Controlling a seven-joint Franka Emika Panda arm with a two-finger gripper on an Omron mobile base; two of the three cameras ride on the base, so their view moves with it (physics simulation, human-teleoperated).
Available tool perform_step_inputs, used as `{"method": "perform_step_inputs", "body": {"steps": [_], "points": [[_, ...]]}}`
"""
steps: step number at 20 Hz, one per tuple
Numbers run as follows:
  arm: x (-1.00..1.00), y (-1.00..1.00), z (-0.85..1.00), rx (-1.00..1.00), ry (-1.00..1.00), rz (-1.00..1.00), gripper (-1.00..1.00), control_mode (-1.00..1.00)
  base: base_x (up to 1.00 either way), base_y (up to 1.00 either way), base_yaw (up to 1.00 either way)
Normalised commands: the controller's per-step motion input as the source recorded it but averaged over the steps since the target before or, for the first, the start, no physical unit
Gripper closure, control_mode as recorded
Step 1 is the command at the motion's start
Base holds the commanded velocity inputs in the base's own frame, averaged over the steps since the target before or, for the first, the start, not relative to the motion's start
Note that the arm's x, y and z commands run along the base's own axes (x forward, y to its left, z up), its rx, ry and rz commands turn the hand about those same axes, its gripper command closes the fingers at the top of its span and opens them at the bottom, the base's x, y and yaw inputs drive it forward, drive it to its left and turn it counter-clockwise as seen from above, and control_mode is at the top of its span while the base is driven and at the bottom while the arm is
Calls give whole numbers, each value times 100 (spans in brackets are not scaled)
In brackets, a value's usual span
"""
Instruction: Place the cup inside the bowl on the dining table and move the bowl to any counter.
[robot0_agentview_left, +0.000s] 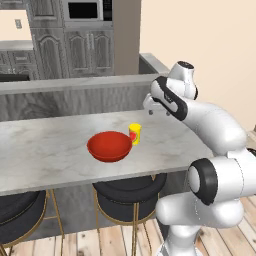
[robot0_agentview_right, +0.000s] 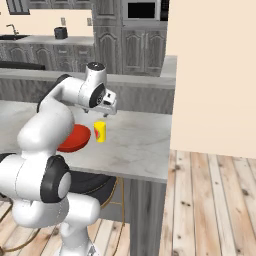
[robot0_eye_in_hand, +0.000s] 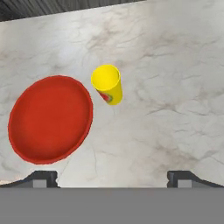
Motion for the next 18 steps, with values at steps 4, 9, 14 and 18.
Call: {"method": "perform_step_inputs", "body": {"steps": [4, 9, 14, 18], "points": [[50, 0, -11, 0, 0, 0, -100, -100, 0, 0, 0], [41, 0, -14, 0, 0, 0, -100, -100, 0, 0, 0], [39, 0, -17, 0, 0, 0, -100, -100, 0, 0, 0], [44, 1, -21, 0, 0, 0, -100, -100, 0, 0, 0]]}}
